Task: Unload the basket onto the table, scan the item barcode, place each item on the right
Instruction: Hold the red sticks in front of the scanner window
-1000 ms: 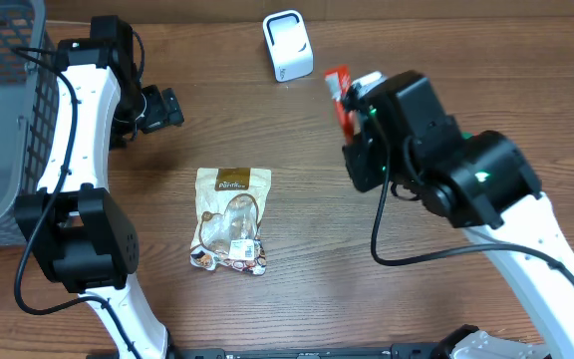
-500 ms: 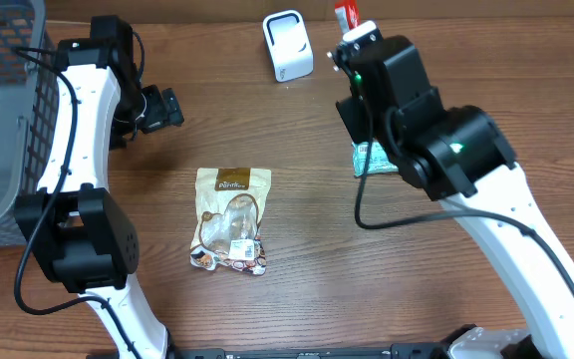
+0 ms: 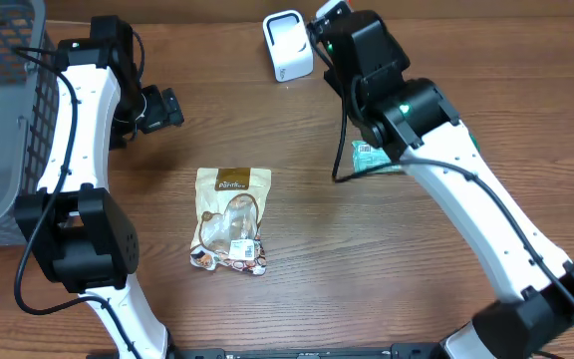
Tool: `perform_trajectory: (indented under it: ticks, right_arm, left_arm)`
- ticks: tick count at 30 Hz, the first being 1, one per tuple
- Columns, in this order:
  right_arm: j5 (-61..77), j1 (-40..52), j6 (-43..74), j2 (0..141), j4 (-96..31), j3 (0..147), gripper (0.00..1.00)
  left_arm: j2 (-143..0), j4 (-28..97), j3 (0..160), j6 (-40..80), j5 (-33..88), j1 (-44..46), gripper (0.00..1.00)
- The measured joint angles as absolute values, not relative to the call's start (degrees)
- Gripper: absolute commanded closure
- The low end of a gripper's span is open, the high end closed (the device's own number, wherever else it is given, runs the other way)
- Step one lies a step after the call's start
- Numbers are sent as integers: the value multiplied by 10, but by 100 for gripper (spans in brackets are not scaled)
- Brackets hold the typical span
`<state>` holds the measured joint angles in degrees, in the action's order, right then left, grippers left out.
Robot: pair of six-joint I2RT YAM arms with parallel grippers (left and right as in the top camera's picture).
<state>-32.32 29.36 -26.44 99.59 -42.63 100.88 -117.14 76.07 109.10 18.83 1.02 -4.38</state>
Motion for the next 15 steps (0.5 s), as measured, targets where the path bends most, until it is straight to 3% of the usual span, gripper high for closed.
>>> perform_trajectory:
  ticks: [9, 15]
  right_arm:
    - [-210, 244, -387, 1075, -361, 1009, 96]
    - [-203, 241, -448, 1137, -239, 1009, 96]
  left_arm:
    - [-1171, 761, 1091, 188, 10, -44, 0]
    - [-1171, 761, 1091, 188, 10, -44, 0]
